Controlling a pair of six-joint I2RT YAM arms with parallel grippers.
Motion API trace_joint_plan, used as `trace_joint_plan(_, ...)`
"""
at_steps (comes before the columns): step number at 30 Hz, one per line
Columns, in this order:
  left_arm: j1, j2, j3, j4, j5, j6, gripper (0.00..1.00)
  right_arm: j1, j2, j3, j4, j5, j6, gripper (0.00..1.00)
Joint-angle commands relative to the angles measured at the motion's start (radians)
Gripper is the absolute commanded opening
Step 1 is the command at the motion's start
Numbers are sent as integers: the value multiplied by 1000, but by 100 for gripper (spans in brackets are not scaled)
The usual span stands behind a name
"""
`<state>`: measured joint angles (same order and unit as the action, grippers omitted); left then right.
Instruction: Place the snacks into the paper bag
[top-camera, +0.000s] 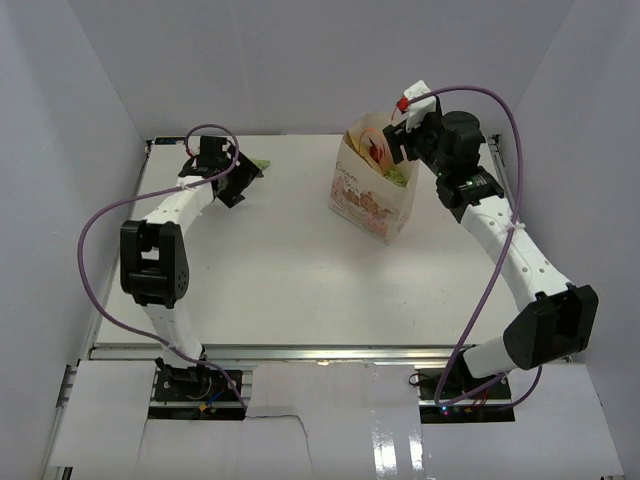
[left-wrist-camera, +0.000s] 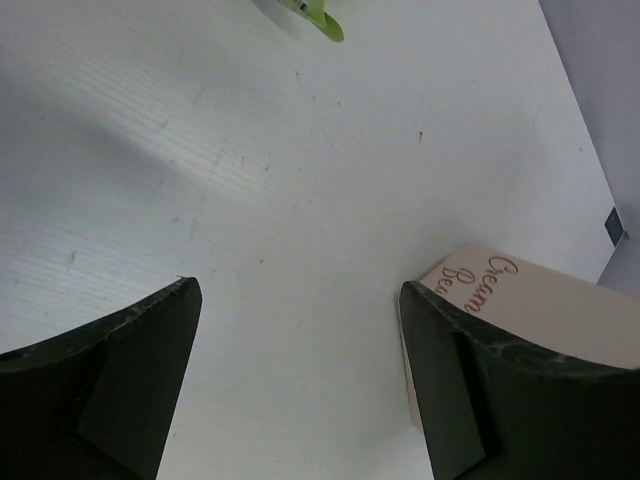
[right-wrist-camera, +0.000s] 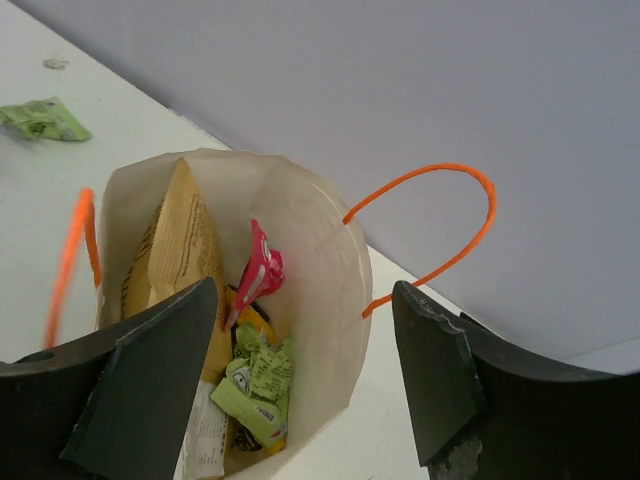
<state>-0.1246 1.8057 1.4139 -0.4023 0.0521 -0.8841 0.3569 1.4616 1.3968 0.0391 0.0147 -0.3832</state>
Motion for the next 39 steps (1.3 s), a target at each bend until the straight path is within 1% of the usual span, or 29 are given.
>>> trace_joint_plan(1, 20, 120, 138, -30, 2, -75, 90, -54, -105, 47, -79, -207, 12, 76)
trace_joint_plan(2, 22, 153, 170, -32, -1, -76, 89, -77, -141, 42, -120, -296, -15, 77)
trace_joint_plan(3, 23, 184, 234, -32, -8, -78, 89, -116, -158, 35, -193, -449, -31, 83)
trace_joint_plan(5, 25, 276, 298, -30, -24, -75, 89, -137, -208, -22, -264, -568, -84, 86)
trace_joint_plan(6, 25, 303, 328, -30, -35, -73, 89, -150, -225, -51, -295, -581, -94, 86)
trace_joint_plan(7, 25, 355, 386, -33, -41, -78, 89, -156, -268, -138, -320, -587, -97, 86)
trace_joint_plan(8, 26, 377, 408, -29, -99, -87, 90, -165, -292, -186, -321, -596, -98, 86)
trace_joint_plan(10, 28, 414, 457, -29, -145, -150, 90, -191, -339, -272, -329, -633, -102, 86)
trace_joint_plan(11, 32, 441, 462, -6, -158, -182, 90, -196, -378, -342, -331, -634, -100, 85)
trace_joint_plan(12, 36, 454, 465, 8, -159, -241, 90, -200, -398, -375, -331, -637, -100, 85)
trace_joint_plan(15, 45, 514, 493, 31, -156, -355, 88, -206, -457, -462, -329, -644, -102, 85)
trace_joint_plan(18, 52, 566, 531, 39, -158, -418, 82, -216, -484, -501, -334, -657, -102, 85)
trace_joint_plan(20, 60, 583, 545, 46, -155, -443, 73, -219, -491, -507, -338, -664, -105, 85)
trace_joint_plan(22, 66, 607, 554, 46, -147, -469, 67, -222, -489, -512, -340, -671, -109, 84)
trace_joint_plan(23, 74, 613, 563, 48, -141, -473, 58, -222, -489, -513, -340, -676, -112, 84)
trace_joint_plan(25, 83, 630, 568, 52, -117, -478, 47, -222, -488, -515, -340, -683, -111, 84)
trace_joint_plan(26, 85, 633, 568, 56, -109, -477, 36, -222, -488, -516, -340, -690, -112, 83)
trace_joint_plan(29, 91, 626, 551, 78, -81, -454, 28, -223, -483, -518, -340, -720, -112, 82)
trace_joint_plan(30, 92, 618, 525, 92, -74, -440, 25, -223, -481, -522, -349, -734, -117, 82)
trace_joint_plan(32, 98, 584, 475, 158, -32, -376, 20, -223, -474, -519, -369, -801, -156, 82)
trace_joint_plan(33, 103, 552, 455, 218, 1, -343, 18, -223, -466, -513, -408, -834, -180, 82)
trace_joint_plan(34, 106, 532, 430, 249, 61, -264, 17, -222, -462, -510, -430, -904, -204, 83)
trace_joint_plan(35, 109, 511, 407, 281, 101, -225, 16, -222, -457, -506, -455, -935, -250, 83)
trace_joint_plan(36, 117, 486, 340, 374, 156, -184, 12, -222, -451, -502, -493, -965, -267, 83)
trace_joint_plan(37, 118, 430, 297, 431, 283, -141, 11, -219, -451, -501, -511, -1025, -287, 83)
trace_joint_plan(38, 118, 396, 248, 489, 357, -77, 11, -217, -448, -498, -536, -1053, -362, 84)
trace_joint_plan(39, 120, 364, 146, 576, 438, -55, 8, -214, -448, -493, -570, -1084, -420, 84)
